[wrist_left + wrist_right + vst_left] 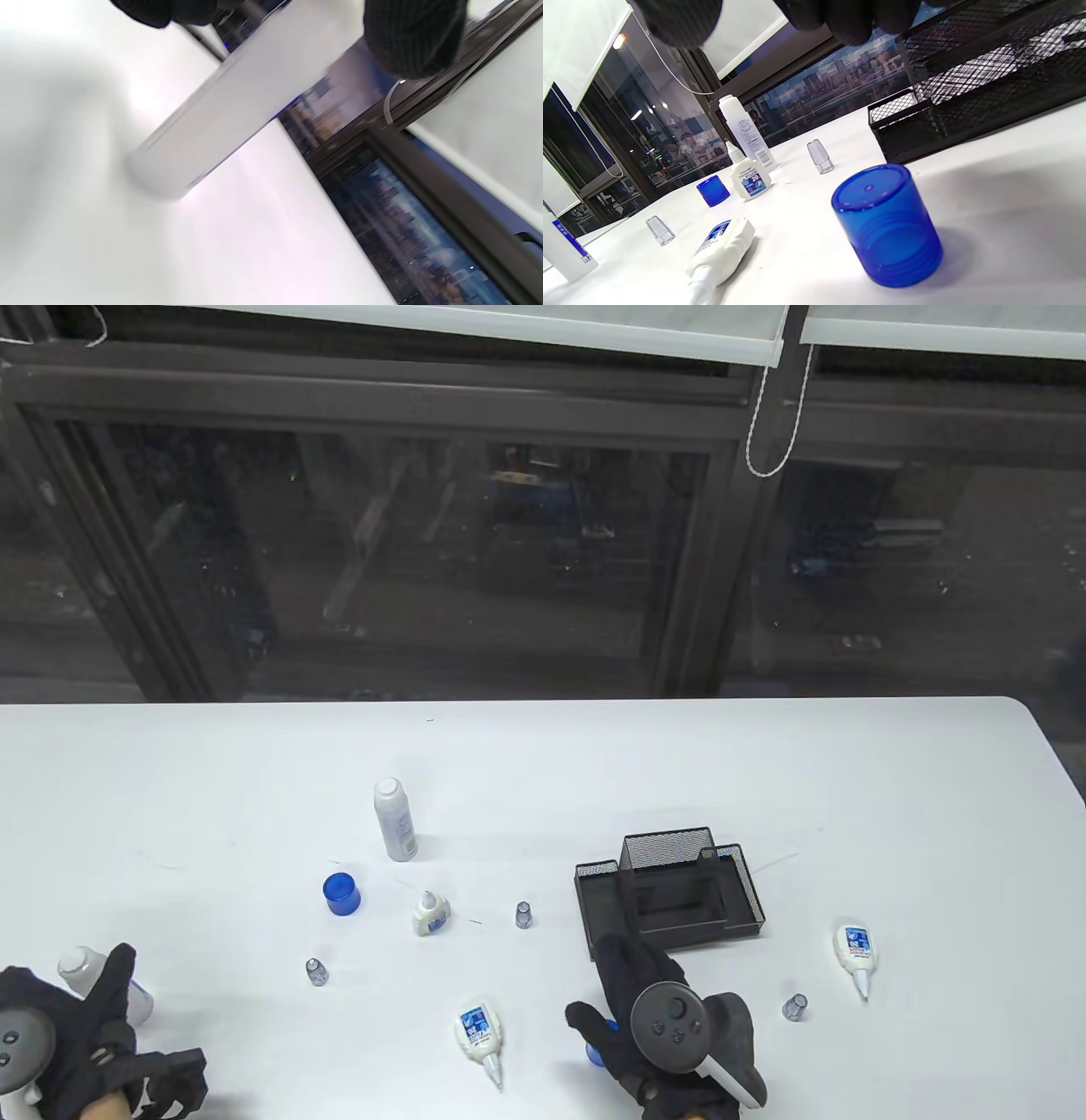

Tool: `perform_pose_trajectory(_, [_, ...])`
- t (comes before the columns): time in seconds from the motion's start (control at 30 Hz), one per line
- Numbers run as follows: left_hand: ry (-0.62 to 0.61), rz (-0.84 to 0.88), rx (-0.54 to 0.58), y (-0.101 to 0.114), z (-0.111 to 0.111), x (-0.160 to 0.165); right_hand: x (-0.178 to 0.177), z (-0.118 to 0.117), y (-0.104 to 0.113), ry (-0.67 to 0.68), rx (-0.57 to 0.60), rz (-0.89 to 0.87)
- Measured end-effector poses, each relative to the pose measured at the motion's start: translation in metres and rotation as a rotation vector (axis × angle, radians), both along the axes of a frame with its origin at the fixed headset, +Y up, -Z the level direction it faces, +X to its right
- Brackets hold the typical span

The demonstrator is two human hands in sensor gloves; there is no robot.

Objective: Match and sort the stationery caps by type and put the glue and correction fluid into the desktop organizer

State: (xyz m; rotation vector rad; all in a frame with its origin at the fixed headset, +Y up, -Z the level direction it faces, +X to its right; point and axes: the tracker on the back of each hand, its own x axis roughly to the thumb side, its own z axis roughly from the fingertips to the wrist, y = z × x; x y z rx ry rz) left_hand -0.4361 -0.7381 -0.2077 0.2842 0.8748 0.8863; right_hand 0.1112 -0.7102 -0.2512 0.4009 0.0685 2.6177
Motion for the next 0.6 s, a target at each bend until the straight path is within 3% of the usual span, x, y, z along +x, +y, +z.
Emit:
perform_pose_trajectory(0.17, [0.008,0.025,-0.032,-0.021,-0.008,-0.002,0.0,-0.001,-0.001,0.002,-0.009,-0.004])
perform_pose_trajectory(0.4, [0.033,0.041,-0.024,-0.026,-0.012,-0.006,0.001,-0.001,0.0,-0.011,-0.004,-0.003])
perform_pose_trajectory(0.53, [-0.027,-0.119,-0.046,-0.012,-0.015,0.005,0.001,-0.001,0.0,-0.005,-0.008,-0.004])
perform_pose_trajectory(0.6, [-0.091,-0.248,-0.015,0.011,-0.016,0.02,0.002,-0.001,0.0,-0.007,-0.004,-0.006])
